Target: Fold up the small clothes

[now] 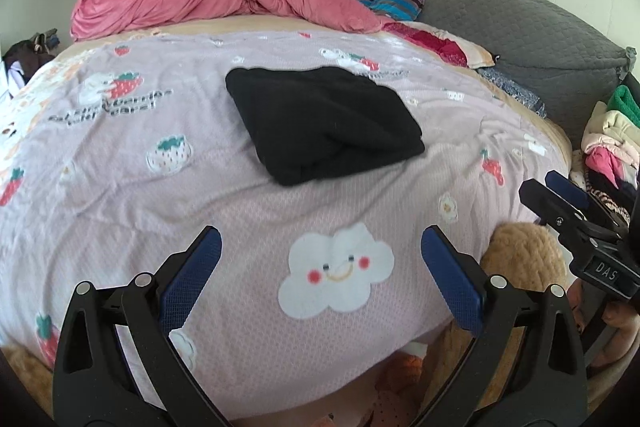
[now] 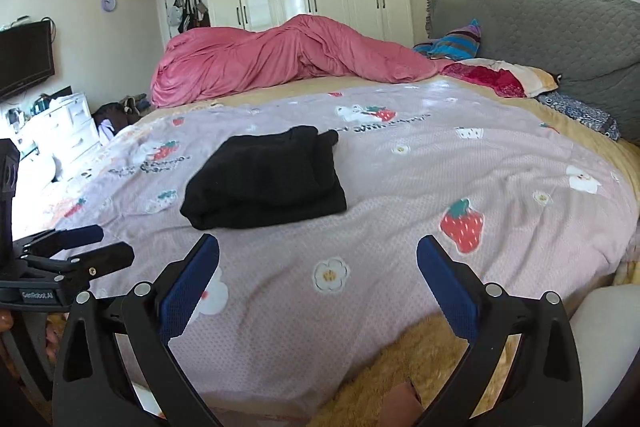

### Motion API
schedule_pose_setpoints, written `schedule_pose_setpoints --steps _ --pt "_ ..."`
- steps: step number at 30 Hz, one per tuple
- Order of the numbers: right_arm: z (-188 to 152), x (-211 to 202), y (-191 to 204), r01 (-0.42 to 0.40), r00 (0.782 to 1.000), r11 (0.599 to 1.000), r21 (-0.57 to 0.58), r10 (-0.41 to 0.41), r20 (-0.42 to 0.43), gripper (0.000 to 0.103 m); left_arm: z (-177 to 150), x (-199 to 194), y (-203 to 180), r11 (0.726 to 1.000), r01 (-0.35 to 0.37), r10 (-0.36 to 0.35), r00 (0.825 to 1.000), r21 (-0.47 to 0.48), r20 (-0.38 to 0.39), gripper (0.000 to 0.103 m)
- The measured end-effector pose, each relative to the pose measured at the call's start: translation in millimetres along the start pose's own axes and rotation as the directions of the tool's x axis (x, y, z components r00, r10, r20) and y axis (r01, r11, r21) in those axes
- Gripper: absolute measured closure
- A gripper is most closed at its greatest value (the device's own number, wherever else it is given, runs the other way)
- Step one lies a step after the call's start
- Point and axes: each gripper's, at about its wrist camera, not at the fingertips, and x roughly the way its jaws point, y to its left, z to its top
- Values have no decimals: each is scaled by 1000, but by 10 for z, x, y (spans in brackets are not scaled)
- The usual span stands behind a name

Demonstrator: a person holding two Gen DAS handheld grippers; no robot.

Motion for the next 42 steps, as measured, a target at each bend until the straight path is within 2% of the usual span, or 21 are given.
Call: schedule_pose_setpoints --steps 4,7,13,18,29,42 --pt "-115 81 7 -11 998 1000 -9 10 -54 4 -119 74 22 1000 -3 3 1000 -14 -10 9" --pt "-204 140 10 14 997 1000 -16 -15 -77 4 -170 121 58 1000 -18 18 1000 -13 -12 9" --pt "-315 236 -13 4 994 1000 4 -3 -113 4 -203 162 160 998 -47 46 998 -43 -30 9" --pt "-327 247 10 3 994 1000 -2 -4 -113 4 -178 166 199 996 -80 79 996 -44 -33 9" --pt "-332 217 -37 18 994 1000 12 -17 -110 4 -178 172 172 997 -52 50 998 -49 -40 9" --pt "-339 195 -51 23 993 1000 14 -22 -113 4 -188 159 170 997 -67 66 997 -37 -47 9"
